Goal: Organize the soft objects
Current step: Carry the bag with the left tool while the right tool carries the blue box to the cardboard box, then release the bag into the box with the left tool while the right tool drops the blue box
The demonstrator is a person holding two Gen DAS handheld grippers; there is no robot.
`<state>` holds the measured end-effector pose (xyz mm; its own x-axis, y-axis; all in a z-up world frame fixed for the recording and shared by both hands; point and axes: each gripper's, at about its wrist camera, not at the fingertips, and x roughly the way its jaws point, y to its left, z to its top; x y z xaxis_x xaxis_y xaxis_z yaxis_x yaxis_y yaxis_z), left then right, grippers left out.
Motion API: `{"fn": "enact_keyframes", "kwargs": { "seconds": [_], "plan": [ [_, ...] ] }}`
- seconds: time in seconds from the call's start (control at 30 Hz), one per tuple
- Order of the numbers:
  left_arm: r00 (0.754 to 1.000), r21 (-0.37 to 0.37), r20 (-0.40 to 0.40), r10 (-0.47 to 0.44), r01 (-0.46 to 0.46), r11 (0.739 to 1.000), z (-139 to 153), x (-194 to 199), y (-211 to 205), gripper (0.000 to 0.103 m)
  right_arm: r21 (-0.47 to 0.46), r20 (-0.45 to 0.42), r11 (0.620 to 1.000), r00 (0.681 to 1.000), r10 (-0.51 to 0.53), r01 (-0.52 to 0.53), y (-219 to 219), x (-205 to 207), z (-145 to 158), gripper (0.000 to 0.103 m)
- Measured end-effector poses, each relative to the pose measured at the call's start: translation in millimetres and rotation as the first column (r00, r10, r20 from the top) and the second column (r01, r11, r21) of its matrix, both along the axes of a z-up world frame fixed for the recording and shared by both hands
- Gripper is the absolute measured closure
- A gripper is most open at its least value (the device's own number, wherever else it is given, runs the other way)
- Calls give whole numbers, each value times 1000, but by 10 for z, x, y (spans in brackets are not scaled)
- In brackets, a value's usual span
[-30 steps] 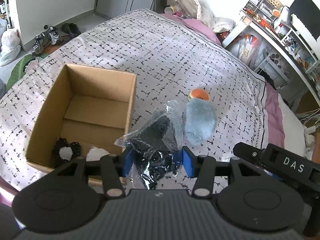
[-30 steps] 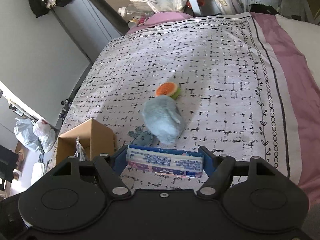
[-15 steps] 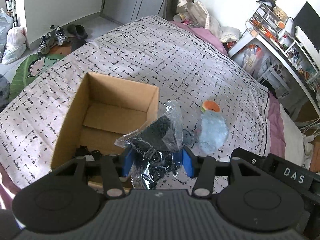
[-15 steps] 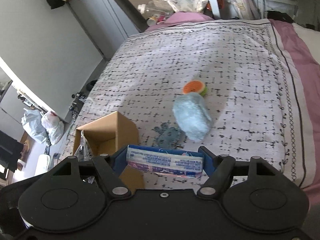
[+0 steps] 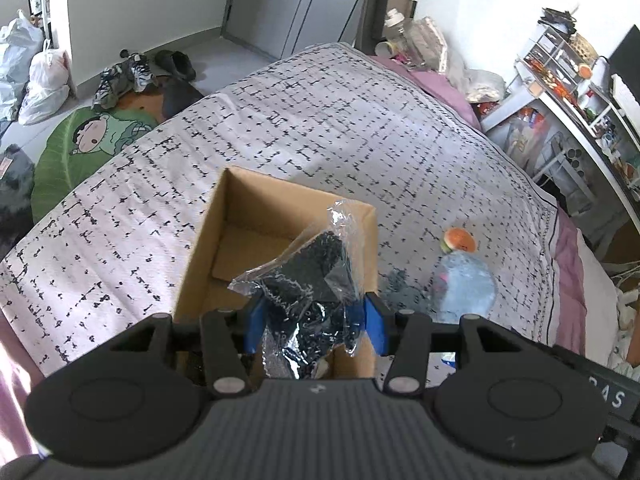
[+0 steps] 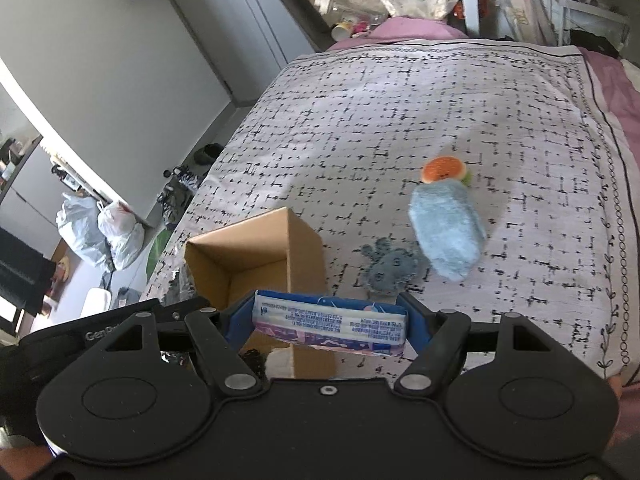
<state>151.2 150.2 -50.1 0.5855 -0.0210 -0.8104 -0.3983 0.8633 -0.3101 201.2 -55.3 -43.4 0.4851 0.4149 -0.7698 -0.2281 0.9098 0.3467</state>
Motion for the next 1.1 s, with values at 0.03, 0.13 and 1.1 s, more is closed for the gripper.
{"fn": "enact_keyframes", "kwargs": {
  "seconds": [0.03,0.13,1.1],
  "plan": [
    [1000,-3,-3,3,-3,1000,-19,7,28,53,-3,0,1000,1000,4,-4,34,3,-4,31],
    [1000,-12,-14,8,-9,1000,-92,27,107,53,-8,-4,1000,1000,12,-12,126,12,-7,31],
    [996,-124,-74,50,-59,991,-300,24,678,46,-2,-94,998,994,60,-60,767,76,-217,31]
  ]
}}
